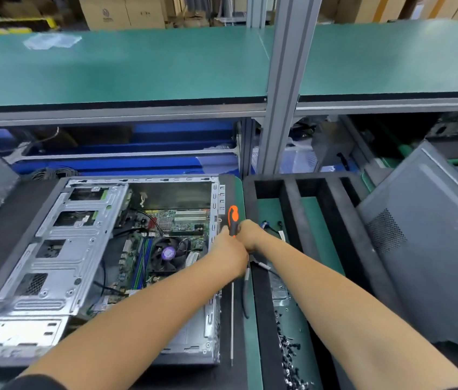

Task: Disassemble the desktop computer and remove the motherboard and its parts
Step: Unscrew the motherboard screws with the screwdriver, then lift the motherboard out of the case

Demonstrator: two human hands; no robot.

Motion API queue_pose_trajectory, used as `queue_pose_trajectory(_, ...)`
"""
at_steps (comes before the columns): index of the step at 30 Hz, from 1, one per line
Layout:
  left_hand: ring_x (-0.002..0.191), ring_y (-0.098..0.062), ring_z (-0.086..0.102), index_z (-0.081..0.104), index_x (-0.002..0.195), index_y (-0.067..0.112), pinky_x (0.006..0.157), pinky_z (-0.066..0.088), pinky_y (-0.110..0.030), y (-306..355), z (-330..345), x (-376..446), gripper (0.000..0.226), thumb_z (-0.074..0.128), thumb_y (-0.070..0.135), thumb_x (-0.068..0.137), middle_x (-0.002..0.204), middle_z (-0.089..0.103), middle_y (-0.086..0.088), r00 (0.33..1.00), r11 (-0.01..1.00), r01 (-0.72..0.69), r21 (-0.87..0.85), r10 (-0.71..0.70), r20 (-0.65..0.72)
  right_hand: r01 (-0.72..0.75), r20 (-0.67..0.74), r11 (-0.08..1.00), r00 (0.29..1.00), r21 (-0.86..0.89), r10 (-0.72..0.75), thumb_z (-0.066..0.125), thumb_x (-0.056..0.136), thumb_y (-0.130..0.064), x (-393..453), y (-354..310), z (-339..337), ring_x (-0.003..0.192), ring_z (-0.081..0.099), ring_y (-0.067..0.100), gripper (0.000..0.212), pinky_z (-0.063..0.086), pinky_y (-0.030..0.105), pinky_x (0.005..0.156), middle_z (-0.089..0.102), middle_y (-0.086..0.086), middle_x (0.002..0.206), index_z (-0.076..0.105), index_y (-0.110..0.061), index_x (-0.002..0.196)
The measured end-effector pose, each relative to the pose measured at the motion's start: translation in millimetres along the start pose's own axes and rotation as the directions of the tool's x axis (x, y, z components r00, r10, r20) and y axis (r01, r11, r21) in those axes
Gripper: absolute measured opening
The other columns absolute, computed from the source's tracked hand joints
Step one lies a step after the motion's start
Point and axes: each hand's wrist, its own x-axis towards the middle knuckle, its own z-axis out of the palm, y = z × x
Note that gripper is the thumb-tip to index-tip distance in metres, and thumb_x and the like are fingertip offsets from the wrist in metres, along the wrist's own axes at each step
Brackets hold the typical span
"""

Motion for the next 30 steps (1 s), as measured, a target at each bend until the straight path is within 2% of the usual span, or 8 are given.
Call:
queue_pose_trajectory(5, 0.126, -0.026, 0.046, 0.052, 0.131, 0.017, 0.099, 0.034, -0.032, 3.2, -7.6, -5.4, 0.034, 0.045, 0.023, 0.099, 0.136, 0.052, -0.002, 0.997, 0.998, -0.042, -0.044, 0.045, 0.065, -0.023, 0.061, 0.999, 0.998, -0.023, 0.025, 0.056, 0.092, -0.012, 3.9, 0.1, 8.9, 0.074, 0.032, 0.022, 0.041, 0.032, 0.028, 0.062, 0.044, 0.01, 0.064, 0.04, -0.01, 0.055)
queue_pose_trajectory(11, 0.12, -0.025, 0.053, 0.054, 0.129, 0.016, 0.082, 0.037, -0.032, 0.0, -10.2, -4.8, 0.032, 0.046, 0.022, 0.099, 0.13, 0.057, -0.001, 0.997, 0.993, -0.08, -0.087, 0.081, 0.006, -0.026, 0.108, 0.997, 0.994, -0.068, 0.033, 0.051, 0.09, -0.003, -1.2, -8.9, 4.0, 0.063, 0.028, 0.021, 0.039, 0.027, 0.029, 0.053, 0.032, 0.008, 0.057, 0.036, -0.009, 0.055)
queue_pose_trajectory(13, 0.119, -0.025, 0.054, 0.053, 0.129, 0.015, 0.088, 0.041, -0.033, -2.9, -12.0, -4.8, 0.032, 0.047, 0.021, 0.099, 0.13, 0.057, -0.001, 0.994, 0.989, -0.095, -0.111, 0.089, -0.056, -0.031, 0.09, 0.997, 0.995, -0.068, 0.038, 0.051, 0.09, -0.003, -1.7, -11.5, -1.9, 0.067, 0.03, 0.022, 0.038, 0.025, 0.029, 0.051, 0.032, 0.007, 0.058, 0.035, -0.01, 0.056)
queue_pose_trajectory(17, 0.115, -0.026, 0.056, 0.057, 0.125, 0.015, 0.09, 0.045, -0.038, -11.9, -18.5, -13.0, 0.028, 0.049, 0.021, 0.099, 0.128, 0.059, -0.001, 0.97, 0.97, -0.118, -0.214, 0.066, -0.235, -0.006, 0.018, 1.0, 1.0, -0.02, 0.006, 0.056, 0.093, -0.01, -6.5, -24.6, -20.6, 0.088, 0.054, 0.028, 0.017, 0.043, 0.031, 0.075, 0.063, 0.022, 0.099, 0.066, 0.004, 0.095)
queue_pose_trajectory(19, 0.111, -0.027, 0.058, 0.06, 0.121, 0.012, 0.084, 0.045, -0.037, -21.5, -22.0, -21.2, 0.027, 0.047, 0.021, 0.098, 0.124, 0.061, -0.005, 0.936, 0.953, -0.137, -0.269, 0.036, -0.349, 0.053, -0.093, 0.999, 0.994, -0.002, -0.053, 0.059, 0.091, -0.01, -11.4, -35.7, -34.0, 0.103, 0.061, 0.031, 0.021, 0.048, 0.035, 0.088, 0.066, 0.02, 0.111, 0.069, 0.004, 0.104)
queue_pose_trajectory(23, 0.09, -0.03, 0.063, 0.064, 0.105, 0.007, 0.069, 0.041, -0.034, -51.1, -22.0, -39.1, 0.03, 0.042, 0.026, 0.1, 0.103, 0.068, -0.012, 0.806, 0.933, -0.183, -0.309, -0.038, -0.591, 0.199, -0.424, 0.98, 0.89, 0.024, -0.17, 0.05, 0.087, -0.002, -32.8, -70.6, -62.9, 0.083, 0.061, 0.027, 0.028, 0.052, 0.036, 0.08, 0.066, 0.014, 0.08, 0.059, -0.005, 0.06)
queue_pose_trajectory(27, 0.094, -0.028, 0.061, 0.065, 0.104, 0.011, 0.092, 0.036, -0.038, -82.5, -8.2, -55.0, 0.034, 0.039, 0.032, 0.099, 0.097, 0.07, -0.008, 0.661, 0.947, -0.192, -0.258, -0.07, -0.747, 0.376, -0.563, 0.926, 0.771, 0.026, -0.297, 0.048, 0.087, -0.005, -59.9, -116.9, -74.3, 0.084, 0.063, 0.022, 0.02, 0.052, 0.033, 0.076, 0.069, 0.01, 0.081, 0.065, 0.001, 0.077)
queue_pose_trajectory(30, 0.102, -0.026, 0.058, 0.065, 0.108, 0.013, 0.1, 0.033, -0.039, -103.0, 14.5, -70.5, 0.036, 0.036, 0.032, 0.098, 0.102, 0.07, -0.006, 0.637, 0.966, -0.153, -0.206, -0.063, -0.768, 0.457, -0.549, 0.888, 0.732, -0.046, -0.404, 0.051, 0.088, -0.007, -77.0, -145.6, -62.3, 0.08, 0.057, 0.018, 0.017, 0.044, 0.029, 0.07, 0.065, 0.004, 0.081, 0.065, -0.002, 0.08)
